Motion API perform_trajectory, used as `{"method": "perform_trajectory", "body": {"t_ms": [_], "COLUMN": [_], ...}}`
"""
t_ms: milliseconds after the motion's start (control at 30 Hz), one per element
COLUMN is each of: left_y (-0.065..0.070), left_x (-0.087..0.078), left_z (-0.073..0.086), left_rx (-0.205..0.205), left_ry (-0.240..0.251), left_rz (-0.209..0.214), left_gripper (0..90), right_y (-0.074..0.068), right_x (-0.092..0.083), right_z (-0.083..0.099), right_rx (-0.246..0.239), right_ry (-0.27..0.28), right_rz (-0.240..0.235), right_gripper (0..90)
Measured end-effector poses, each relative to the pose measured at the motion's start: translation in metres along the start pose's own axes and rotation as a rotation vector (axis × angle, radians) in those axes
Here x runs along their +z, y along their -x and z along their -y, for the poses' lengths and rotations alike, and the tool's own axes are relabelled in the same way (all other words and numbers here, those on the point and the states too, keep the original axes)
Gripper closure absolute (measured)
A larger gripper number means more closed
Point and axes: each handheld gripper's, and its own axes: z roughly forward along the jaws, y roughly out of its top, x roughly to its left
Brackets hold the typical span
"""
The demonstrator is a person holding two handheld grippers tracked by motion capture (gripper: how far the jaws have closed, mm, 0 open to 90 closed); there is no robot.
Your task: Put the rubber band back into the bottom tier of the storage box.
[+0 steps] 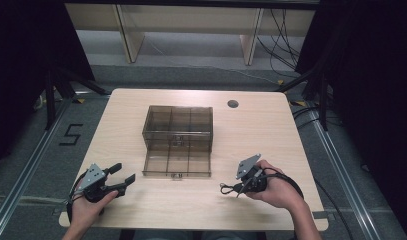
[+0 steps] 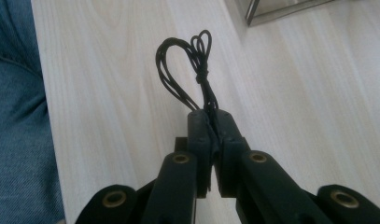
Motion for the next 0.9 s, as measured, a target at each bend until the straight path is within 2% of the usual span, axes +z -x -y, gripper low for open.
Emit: {"method": "perform_trajectory", "body": {"t_ms": [67,367,433,467,533,567,600,900], "left_y": [0.0,0.0,0.0,0.0,0.0,0.0,0.0,0.0], "left_x": [0.0,0.0,0.0,0.0,0.0,0.0,0.0,0.0], "left_z": [0.0,0.0,0.0,0.0,0.0,0.0,0.0,0.0], "left_rx": [0.001,-0.005,-0.004,-0.005,-0.005,-0.004,-0.005,-0.005], "left_ry": [0.0,-0.001,-0.002,-0.001,-0.001,-0.001,-0.001,0.0], "left_rz": [0.0,-0.003,-0.003,-0.003,-0.003,-0.003,-0.003,-0.004], "left_gripper": [27.2,27.2,27.2,27.2,27.2,27.2,27.2,27.2], "right_y": [0.002,0.001,0.002,0.002,0.003,0.001,0.003,0.003], "right_x": [0.0,-0.002,-0.001,-0.002,-0.003,-0.004,-0.004,-0.001], "right_z": [0.002,0.01,0.011,0.012,0.012,0.013,0.013,0.015], "right_rx": [-0.013,0.073,0.052,0.076,0.071,0.101,0.087,0.129], "right_ry": [0.04,0.134,0.168,0.181,0.21,0.222,0.241,0.355], "right_rz": [0.013,0.057,0.05,0.053,0.054,0.051,0.056,0.061], "right_gripper": [87.7,87.7,87.7,87.7,87.7,87.7,87.7,87.7]}}
